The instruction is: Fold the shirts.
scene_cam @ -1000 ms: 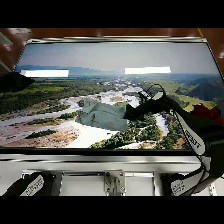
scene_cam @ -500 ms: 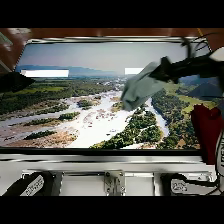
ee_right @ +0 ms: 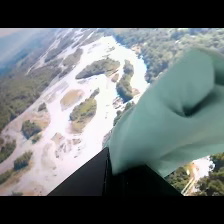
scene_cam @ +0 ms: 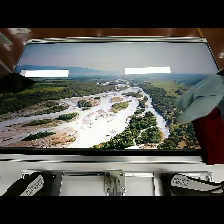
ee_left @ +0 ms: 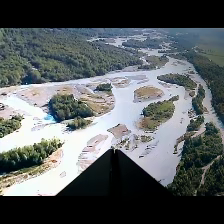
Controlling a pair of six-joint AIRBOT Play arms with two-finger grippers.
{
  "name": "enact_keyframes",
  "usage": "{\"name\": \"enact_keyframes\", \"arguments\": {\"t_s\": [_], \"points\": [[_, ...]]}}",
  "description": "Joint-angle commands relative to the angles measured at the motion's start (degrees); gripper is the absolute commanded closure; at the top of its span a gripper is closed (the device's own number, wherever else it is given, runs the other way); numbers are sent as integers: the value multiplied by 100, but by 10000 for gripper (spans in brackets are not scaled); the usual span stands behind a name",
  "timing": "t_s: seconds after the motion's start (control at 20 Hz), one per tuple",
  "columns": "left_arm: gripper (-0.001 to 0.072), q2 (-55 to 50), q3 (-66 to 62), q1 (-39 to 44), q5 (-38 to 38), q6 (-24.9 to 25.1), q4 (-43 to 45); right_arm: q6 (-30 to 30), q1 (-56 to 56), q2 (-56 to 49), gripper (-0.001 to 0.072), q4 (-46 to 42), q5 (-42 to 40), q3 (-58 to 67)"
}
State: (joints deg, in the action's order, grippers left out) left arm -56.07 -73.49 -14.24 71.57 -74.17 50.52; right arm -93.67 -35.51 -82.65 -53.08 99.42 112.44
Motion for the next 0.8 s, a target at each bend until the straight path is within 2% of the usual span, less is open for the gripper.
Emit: {"name": "enact_keyframes", "arguments": {"t_s": [0.0,0.15,0.3,0.4,0.6,0.75], "points": [[675,4,2,-2,70,4,2,138,-374,-4,655,-326,-511,74],[675,0,2,-2,70,0,2,289,-372,-107,655,-229,-1325,74],[675,-11,2,-2,70,0,2,284,-372,-286,655,269,-2124,76],[675,-13,2,-2,70,-2,0,328,-374,-372,655,302,-2323,76],[675,-22,2,-2,68,-11,-2,710,-715,-409,655,-22,-2079,76],[675,-44,4,-2,42,-109,-4,739,-1158,-409,655,-997,-1029,74]]}}
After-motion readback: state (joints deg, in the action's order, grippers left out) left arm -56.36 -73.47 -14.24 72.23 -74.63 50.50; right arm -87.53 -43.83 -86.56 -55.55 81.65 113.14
